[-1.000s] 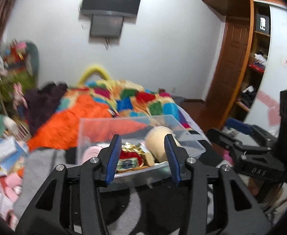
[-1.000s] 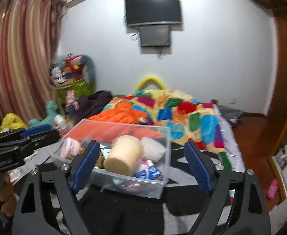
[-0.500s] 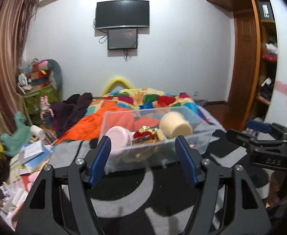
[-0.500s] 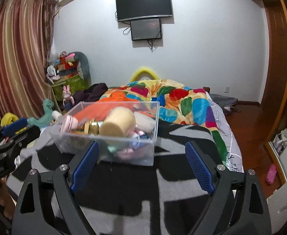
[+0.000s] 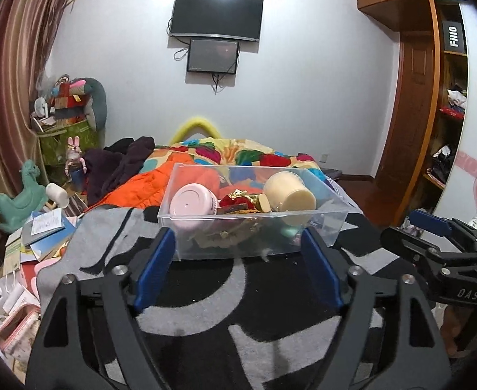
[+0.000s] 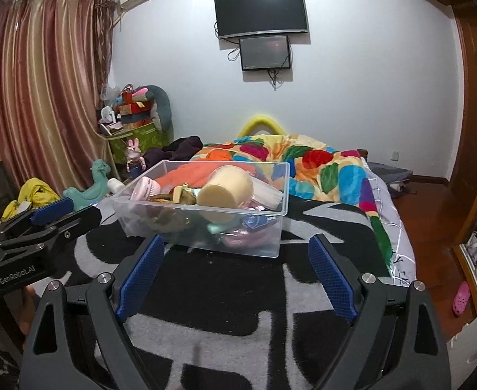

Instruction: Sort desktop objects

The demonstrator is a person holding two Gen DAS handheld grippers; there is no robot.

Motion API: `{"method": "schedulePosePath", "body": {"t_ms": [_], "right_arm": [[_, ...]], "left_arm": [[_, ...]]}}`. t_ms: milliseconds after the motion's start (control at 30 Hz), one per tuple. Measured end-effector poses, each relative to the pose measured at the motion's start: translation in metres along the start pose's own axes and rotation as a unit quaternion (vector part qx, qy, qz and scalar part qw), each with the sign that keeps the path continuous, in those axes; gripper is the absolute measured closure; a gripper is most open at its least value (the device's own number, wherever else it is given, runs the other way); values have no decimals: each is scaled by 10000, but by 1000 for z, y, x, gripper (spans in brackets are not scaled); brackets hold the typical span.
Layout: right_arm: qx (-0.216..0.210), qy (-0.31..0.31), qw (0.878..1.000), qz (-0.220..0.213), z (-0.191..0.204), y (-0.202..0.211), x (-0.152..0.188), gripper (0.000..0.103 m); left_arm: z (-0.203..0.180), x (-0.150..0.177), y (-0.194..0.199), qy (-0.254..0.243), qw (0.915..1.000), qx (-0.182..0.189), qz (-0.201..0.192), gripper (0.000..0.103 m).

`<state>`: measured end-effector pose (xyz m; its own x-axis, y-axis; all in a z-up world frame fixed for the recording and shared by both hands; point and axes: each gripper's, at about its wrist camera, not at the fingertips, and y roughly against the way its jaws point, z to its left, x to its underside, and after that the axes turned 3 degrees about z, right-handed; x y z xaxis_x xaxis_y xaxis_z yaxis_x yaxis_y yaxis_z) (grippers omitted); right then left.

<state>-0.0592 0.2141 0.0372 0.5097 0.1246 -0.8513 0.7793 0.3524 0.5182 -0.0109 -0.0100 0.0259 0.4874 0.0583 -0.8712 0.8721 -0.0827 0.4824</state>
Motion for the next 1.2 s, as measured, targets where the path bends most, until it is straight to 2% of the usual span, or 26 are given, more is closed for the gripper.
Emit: {"method": "schedulePosePath", "body": {"t_ms": [133, 300, 367, 1200], "right_arm": [[-37, -8, 10000, 52, 2, -2, 0, 14], [-28, 38, 10000, 72, 5, -3, 2, 14], [-33, 36, 10000, 75, 6, -4, 2, 14], [-205, -89, 9997, 84, 3, -4, 3, 14]], "left_arm": [[-7, 4, -2, -198, 9993, -311, -39, 16], [-9, 6, -7, -240, 9994, -238, 49, 15], [-9, 7, -8, -237, 9994, -254, 63, 9], [-8, 8, -7, -207, 9993, -315, 82, 8]]}}
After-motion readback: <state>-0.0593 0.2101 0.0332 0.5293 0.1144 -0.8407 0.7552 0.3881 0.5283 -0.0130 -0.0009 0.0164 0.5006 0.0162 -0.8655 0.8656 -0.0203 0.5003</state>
